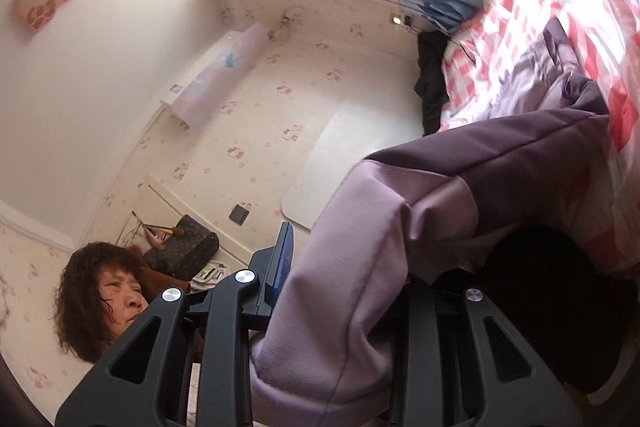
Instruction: Fold large clothes
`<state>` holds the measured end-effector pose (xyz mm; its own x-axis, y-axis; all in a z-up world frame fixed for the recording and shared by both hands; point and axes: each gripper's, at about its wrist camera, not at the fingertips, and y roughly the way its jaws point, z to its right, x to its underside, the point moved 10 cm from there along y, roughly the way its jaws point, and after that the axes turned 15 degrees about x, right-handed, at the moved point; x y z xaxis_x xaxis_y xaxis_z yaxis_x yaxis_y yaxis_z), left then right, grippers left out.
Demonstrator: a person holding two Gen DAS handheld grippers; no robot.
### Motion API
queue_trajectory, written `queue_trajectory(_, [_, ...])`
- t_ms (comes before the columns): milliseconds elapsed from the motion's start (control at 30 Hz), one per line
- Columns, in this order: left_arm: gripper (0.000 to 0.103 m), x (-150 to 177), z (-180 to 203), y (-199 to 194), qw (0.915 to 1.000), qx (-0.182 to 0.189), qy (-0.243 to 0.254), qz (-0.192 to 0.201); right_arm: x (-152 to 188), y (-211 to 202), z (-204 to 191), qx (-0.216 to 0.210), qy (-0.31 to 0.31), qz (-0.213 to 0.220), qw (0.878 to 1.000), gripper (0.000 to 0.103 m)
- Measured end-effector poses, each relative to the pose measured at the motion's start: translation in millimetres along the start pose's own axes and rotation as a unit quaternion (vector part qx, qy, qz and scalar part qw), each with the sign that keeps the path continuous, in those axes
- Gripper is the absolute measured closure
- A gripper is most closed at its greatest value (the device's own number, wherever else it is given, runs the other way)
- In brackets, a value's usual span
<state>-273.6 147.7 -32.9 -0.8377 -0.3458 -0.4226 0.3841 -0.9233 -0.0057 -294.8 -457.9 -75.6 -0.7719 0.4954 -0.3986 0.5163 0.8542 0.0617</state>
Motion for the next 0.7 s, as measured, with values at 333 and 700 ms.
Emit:
queue_trajectory(333, [0.085,-93.6,17.8,47.5,0.9983,0.018,0.008,0.055,-103.5,77.8,-17.1,-0.005,-0.009,0.019,1.000,0.075])
queue_trajectory(700, [0.080,-285.8,-99.4,151.6,0.9853,-0.035,-0.072,0.151,-273.4,206.8,74.2,0.159,0.062,0.052,0.984,0.073])
